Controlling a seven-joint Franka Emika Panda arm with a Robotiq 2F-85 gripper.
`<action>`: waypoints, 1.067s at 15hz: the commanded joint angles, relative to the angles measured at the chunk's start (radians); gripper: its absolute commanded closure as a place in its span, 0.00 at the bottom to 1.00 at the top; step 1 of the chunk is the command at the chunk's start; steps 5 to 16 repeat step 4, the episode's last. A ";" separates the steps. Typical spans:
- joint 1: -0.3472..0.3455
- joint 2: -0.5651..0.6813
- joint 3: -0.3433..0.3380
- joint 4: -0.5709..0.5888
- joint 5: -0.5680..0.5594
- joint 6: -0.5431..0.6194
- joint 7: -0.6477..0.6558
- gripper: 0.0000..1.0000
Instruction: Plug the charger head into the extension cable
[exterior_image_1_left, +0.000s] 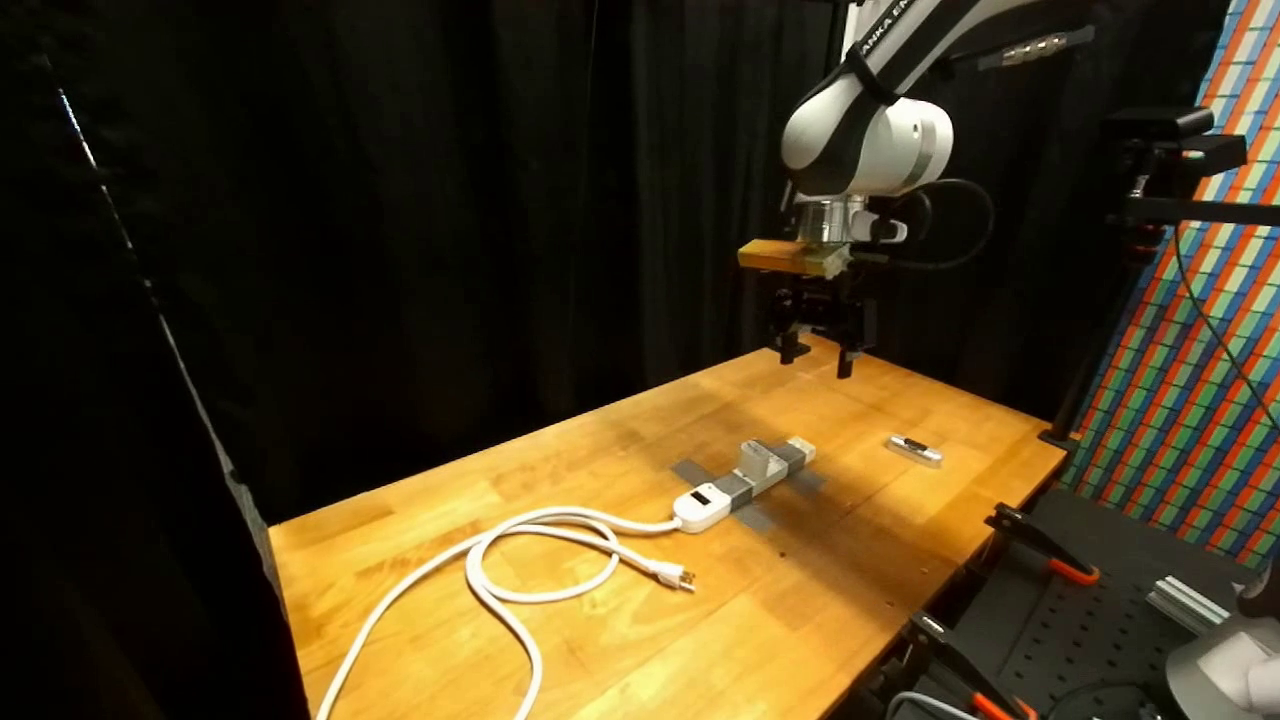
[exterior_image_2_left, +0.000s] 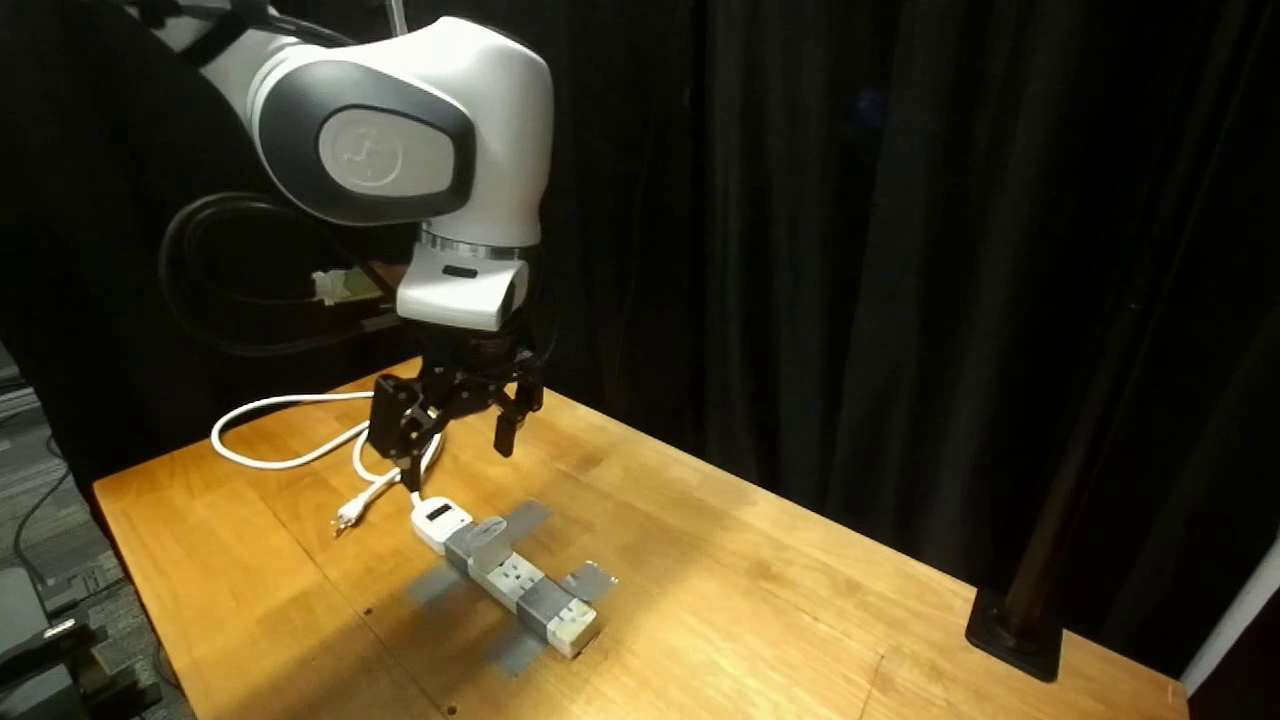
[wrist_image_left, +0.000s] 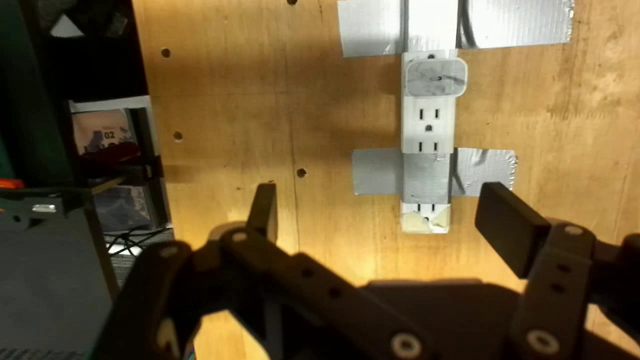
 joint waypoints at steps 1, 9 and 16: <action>-0.052 -0.005 0.035 0.005 0.001 -0.019 -0.017 0.00; -0.058 -0.001 0.041 0.005 0.008 -0.022 -0.028 0.00; -0.058 -0.001 0.041 0.005 0.008 -0.022 -0.028 0.00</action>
